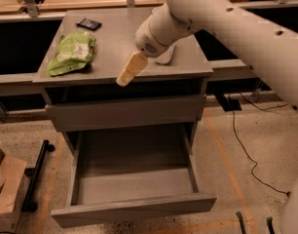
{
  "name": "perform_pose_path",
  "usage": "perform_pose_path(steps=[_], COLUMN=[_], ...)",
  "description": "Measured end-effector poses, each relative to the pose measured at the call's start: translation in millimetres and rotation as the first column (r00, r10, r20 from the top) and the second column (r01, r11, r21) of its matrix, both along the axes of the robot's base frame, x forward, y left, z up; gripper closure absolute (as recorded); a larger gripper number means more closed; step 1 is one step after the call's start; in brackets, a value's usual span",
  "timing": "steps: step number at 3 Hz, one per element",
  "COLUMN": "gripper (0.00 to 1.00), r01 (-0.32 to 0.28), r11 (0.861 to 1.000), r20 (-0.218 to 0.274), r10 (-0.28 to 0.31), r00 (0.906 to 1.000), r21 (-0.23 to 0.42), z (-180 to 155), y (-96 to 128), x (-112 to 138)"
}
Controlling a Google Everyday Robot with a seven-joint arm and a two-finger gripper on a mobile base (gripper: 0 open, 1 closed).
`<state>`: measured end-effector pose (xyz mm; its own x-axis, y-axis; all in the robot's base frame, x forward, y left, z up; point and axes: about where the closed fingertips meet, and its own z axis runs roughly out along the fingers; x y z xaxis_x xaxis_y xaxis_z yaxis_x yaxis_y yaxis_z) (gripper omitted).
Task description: Place green rice chip bag into middle drawer
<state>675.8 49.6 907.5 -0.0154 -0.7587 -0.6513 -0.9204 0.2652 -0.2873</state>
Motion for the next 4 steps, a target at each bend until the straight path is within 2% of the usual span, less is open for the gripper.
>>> perform_pose_path(steps=[1,2,3,4], gripper=[0.0,0.0,0.0,0.0], r01=[0.006,-0.012,-0.029,-0.047], r11=[0.998,0.988,0.97,0.958], r20=[0.017,0.015,-0.005,-0.03], r10=[-0.008,0.01,0.032,0.058], r00=[0.9998,0.9998,0.9995,0.9979], r21=[0.068,0.156,0.24,0.282], z=[-2,-5,-11,-19], y=[29,68,105,137], x=[34,68,95,111])
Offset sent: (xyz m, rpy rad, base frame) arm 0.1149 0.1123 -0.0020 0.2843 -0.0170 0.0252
